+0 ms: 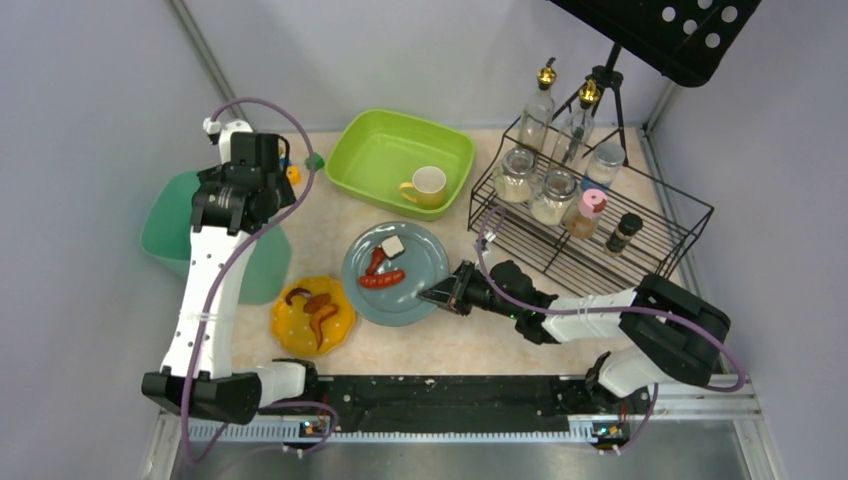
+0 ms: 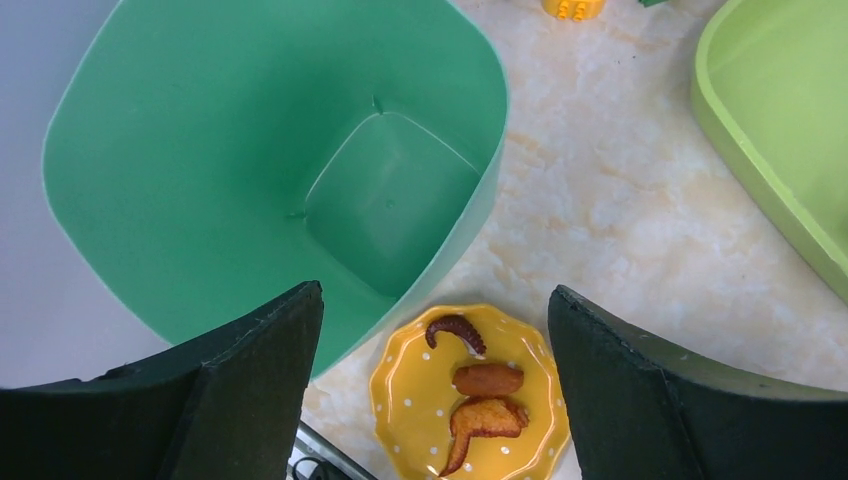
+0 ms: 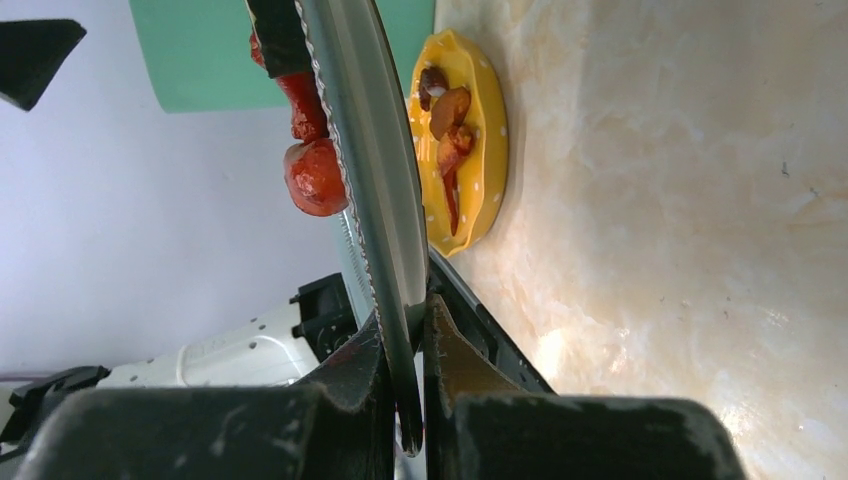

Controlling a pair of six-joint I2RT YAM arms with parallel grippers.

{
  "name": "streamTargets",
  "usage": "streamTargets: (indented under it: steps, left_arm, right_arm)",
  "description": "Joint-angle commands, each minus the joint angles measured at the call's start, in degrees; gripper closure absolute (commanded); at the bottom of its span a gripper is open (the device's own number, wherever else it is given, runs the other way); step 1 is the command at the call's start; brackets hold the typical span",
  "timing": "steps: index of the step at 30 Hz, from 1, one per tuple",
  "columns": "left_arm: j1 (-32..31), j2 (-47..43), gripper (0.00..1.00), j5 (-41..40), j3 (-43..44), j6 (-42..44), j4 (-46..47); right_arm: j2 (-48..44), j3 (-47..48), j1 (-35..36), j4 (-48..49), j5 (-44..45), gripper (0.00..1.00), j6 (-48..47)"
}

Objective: Clear the kitchen counter

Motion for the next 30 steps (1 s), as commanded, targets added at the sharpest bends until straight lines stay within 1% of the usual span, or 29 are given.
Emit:
streamTargets:
  steps: [1, 4, 8, 12, 21, 25, 28, 30]
  left_arm:
    - [2.5, 4.3, 0.12, 2.7, 3.8, 4.0, 2.2]
    - [3.9, 7.3, 0.11, 3.2, 4.8, 4.6, 1.7]
    - [5.7, 9.3, 0.11, 5.3, 3.8, 4.9, 2.2]
    - [7.2, 10.1, 0.15, 6.3, 2.7, 4.7, 2.5]
    - [7.3, 10.7, 0.32, 9.3, 0.6, 4.9, 2.9]
    - [7.3, 11.1, 0.46, 10.2, 0.0, 5.0, 3.1]
    - [7.3, 11.4, 0.53, 10.4, -0.5, 4.9, 3.1]
    - [7.2, 11.4, 0.62, 10.5, -0.8, 4.9, 3.2]
  right_arm:
    - [-2.9, 3.8, -0.7, 16.4, -2.2, 1.0, 0.3]
    - [-1.7, 3.6, -1.2, 17.9, -3.3, 1.0, 1.1]
    - [-0.7, 3.1, -2.2, 19.5, -4.7, 1.0, 2.3]
    - [-0.6, 3.0, -3.3, 20.2, -6.2, 1.0, 2.8]
    - [-1.0, 1.9, -4.4, 21.7, -7.4, 1.0, 3.5]
    - [-1.2, 1.2, -4.5, 22.5, -7.5, 1.0, 3.9]
    - [-1.5, 0.8, -4.6, 22.6, -7.4, 1.0, 4.2]
    - [-2.0, 0.5, -4.6, 22.6, -7.3, 1.0, 4.2]
